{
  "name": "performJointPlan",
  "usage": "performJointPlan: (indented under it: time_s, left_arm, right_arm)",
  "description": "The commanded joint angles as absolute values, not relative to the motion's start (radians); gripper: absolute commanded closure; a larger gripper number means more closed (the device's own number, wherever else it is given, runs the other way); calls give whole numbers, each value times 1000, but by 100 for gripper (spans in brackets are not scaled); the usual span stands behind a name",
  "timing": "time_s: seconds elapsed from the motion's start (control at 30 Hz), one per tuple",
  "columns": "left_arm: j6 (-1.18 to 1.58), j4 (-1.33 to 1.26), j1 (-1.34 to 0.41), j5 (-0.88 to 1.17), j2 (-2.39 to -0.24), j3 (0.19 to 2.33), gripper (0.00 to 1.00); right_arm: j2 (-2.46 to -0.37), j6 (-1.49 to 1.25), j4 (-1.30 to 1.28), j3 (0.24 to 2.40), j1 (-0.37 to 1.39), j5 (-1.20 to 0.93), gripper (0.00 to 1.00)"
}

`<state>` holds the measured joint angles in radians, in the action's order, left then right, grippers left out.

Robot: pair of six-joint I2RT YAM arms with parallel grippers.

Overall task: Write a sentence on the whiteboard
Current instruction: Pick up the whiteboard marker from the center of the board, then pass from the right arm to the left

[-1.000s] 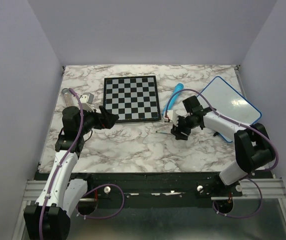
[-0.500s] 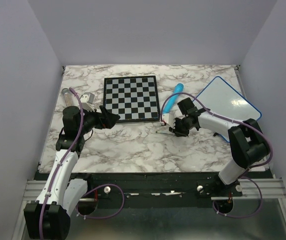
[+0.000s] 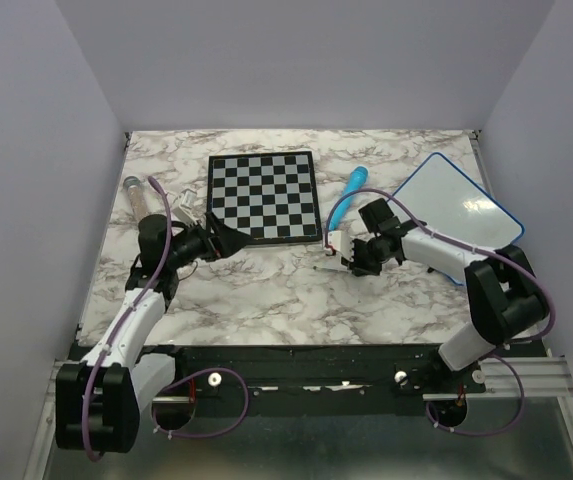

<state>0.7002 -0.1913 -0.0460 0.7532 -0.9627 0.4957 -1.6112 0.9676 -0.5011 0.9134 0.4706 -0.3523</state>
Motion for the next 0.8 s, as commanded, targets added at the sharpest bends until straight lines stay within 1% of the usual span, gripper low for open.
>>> performJointPlan:
  time_s: [0.0,0.23,0.37,0.47,0.63,0.77]
  left_arm:
    - [897,-365,-126,802,-1014,453,1]
    - [985,-465,-287,693,-1103,390,2]
    - [1037,-595,-363,707,-1263,387,4]
    - [1074,-701,-428,712,-1374,406,4]
    - [1092,-787,-532,707,-1511,486,9]
    - [1155,-900,-561,718,-1612,508,19]
  right_arm:
    - [-1522,991,-551,879,477,-436,99]
    - [-1477,1019,-555,868,477,-507,99]
    - [-1425,1046,-561,854,476,-575,99]
    - [-1394,1061,-578,851,477,-636,99]
    - [-1378,1072,-595,851,483,-684,99]
    - [-1378,1071,-598,853,492,-698,99]
